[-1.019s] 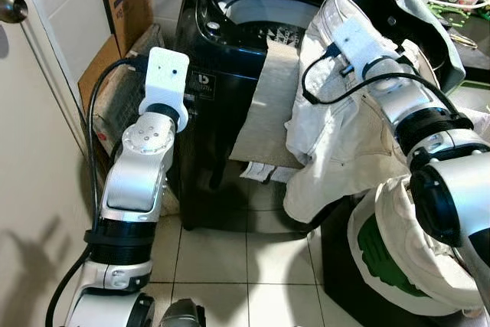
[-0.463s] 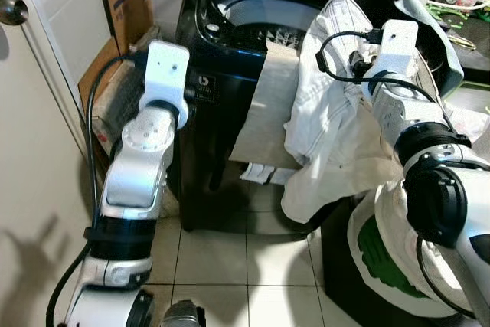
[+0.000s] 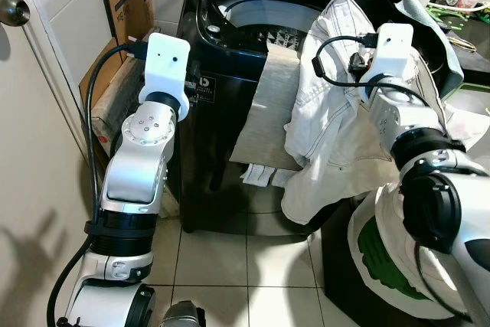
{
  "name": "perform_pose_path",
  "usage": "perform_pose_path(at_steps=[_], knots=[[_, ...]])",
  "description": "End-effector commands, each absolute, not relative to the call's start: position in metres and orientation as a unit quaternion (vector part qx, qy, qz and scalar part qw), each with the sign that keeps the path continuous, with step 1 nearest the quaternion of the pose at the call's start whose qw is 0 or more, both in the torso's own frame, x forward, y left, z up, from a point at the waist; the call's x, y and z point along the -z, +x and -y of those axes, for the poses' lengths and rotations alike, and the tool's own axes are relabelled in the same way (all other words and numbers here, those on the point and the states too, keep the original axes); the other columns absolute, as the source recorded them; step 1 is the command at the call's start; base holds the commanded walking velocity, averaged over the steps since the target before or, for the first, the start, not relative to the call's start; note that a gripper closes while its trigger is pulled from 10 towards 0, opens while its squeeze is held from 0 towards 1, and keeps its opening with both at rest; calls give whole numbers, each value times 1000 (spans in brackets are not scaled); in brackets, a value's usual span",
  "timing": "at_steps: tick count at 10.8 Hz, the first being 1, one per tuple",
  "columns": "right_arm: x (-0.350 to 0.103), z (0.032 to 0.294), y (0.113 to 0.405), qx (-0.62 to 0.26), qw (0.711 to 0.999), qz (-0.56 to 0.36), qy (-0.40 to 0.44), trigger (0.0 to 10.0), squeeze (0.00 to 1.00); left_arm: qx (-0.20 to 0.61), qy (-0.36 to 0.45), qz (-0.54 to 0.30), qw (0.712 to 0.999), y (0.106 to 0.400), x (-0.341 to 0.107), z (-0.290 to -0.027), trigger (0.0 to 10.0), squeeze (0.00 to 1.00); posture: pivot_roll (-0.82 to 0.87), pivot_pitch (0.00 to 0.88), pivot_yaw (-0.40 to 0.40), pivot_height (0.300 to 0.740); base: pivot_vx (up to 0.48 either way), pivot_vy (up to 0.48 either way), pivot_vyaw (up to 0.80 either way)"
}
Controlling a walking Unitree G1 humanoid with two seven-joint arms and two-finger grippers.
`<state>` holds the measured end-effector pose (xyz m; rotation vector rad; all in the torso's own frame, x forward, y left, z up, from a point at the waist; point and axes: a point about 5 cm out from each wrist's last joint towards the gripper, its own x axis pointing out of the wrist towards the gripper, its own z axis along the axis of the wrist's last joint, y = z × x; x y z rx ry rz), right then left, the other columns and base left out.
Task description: Clothes washing
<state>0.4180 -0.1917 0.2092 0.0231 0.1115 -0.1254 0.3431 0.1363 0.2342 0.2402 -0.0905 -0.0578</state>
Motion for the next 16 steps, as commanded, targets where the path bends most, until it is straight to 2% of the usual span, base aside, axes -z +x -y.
perform_pose_path(at_steps=[1,5,7,10,12,14,16], knots=[[-172,196,408,70,989,-128,21,0,0,46,130,53,989,343,-237,-127,10000,0,230,0,-105,740,0,0,0],[-159,192,404,61,991,-118,-15,0,0,58,126,49,989,342,-232,-120,10000,0,220,0,-104,740,0,0,0],[-154,190,402,55,992,-115,-20,0,0,73,151,48,985,339,-222,-115,10000,0,212,0,-102,740,0,0,0],[-171,175,406,16,998,-40,-42,0,0,82,126,46,988,335,-212,-113,10000,0,201,0,-103,740,0,0,0],[-166,164,403,-16,998,-12,-54,0,0,88,112,39,989,332,-204,-109,10000,0,187,0,-97,740,0,0,0],[-139,148,380,-53,996,27,-68,0,0,115,104,42,987,329,-196,-94,10000,0,132,0,-66,740,0,0,0],[-127,133,358,-80,993,48,-76,0,0,109,88,41,989,328,-191,-94,10000,0,123,0,-63,740,0,0,0]])
